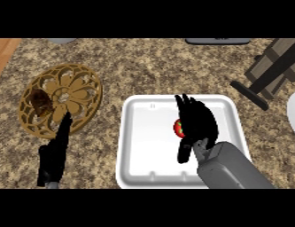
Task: Pick the tomato from the tray and place it in the tiered basket
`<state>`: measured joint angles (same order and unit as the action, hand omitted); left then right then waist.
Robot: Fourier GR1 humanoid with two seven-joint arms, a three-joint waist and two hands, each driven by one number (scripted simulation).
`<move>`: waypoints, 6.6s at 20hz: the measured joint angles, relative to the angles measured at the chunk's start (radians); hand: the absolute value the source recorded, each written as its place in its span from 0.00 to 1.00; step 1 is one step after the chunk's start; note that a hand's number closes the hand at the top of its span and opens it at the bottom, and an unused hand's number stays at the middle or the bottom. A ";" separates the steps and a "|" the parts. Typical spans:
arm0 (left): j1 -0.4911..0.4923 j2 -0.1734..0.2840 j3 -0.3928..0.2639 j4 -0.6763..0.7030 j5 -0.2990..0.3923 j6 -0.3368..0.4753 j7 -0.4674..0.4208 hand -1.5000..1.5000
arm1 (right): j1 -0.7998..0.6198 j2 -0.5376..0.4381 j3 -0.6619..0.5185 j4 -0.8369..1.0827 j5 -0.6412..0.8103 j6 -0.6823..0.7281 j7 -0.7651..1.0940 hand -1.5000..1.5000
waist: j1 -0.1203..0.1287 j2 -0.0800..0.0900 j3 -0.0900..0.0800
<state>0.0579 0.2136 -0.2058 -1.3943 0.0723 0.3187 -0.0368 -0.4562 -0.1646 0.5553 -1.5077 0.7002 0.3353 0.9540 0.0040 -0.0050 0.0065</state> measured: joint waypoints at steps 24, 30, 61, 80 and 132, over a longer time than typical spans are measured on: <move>0.026 -0.035 0.038 -0.045 -0.052 -0.044 0.044 0.50 | 0.028 0.081 -0.148 0.225 0.088 0.081 -0.113 0.00 | -0.001 0.002 -0.001; 0.006 -0.055 0.058 -0.016 -0.066 -0.058 0.034 0.50 | 0.029 0.117 -0.150 0.282 0.142 0.046 -0.155 1.00 | 0.000 0.000 -0.001; 0.090 -0.048 0.114 -0.073 -0.068 -0.058 0.046 0.50 | -0.084 -0.567 -1.050 -0.167 -0.250 0.174 -0.122 1.00 | -0.077 -0.023 -0.005; 0.009 -0.076 0.083 -0.036 -0.100 -0.094 0.039 0.50 | -0.460 -0.968 -1.017 0.025 -0.374 0.242 -0.034 1.00 | 0.018 0.005 -0.006; 0.026 -0.100 0.112 -0.053 -0.123 -0.103 0.067 0.50 | -0.770 -0.871 -1.094 0.917 -0.252 -0.577 -0.448 0.00 | -0.008 0.000 -0.004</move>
<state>0.0842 0.1138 -0.0938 -1.4472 -0.0506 0.2152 0.0300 -1.2263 -1.0356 -0.5385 -0.5905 0.4482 -0.2419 0.5057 -0.0044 -0.0052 0.0026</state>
